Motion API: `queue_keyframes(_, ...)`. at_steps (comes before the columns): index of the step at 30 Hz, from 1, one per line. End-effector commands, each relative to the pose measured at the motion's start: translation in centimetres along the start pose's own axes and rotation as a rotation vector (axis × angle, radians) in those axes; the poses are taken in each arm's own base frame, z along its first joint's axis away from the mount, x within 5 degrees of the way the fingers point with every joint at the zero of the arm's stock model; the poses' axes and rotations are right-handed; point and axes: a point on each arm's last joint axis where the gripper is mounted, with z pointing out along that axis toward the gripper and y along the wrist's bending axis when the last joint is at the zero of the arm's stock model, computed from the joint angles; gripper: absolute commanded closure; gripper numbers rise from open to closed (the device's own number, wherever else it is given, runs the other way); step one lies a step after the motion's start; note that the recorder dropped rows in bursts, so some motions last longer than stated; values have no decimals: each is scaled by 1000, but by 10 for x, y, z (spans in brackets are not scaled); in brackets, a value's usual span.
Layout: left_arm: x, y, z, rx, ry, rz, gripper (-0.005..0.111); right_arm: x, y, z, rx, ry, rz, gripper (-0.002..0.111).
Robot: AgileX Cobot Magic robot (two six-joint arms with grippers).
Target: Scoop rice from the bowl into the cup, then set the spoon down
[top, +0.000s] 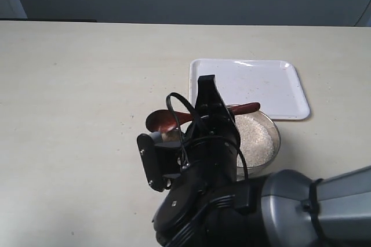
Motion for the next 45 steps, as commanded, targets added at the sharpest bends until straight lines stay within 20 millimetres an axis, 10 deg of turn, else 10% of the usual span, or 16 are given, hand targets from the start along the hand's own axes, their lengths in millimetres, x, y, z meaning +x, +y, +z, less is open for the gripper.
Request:
queue_keyframes(1,-4,0,-1,9,-19,8,106,1,-2,-2,11,-6,7,109)
queue_keyframes(34,-4,0,-1,9,-17,8,106,9,-10,-14,31,-21,100,109)
queue_keyframes(45,-4,0,-1,9,-17,8,106,24,-23,-28,-204,-122,345,109)
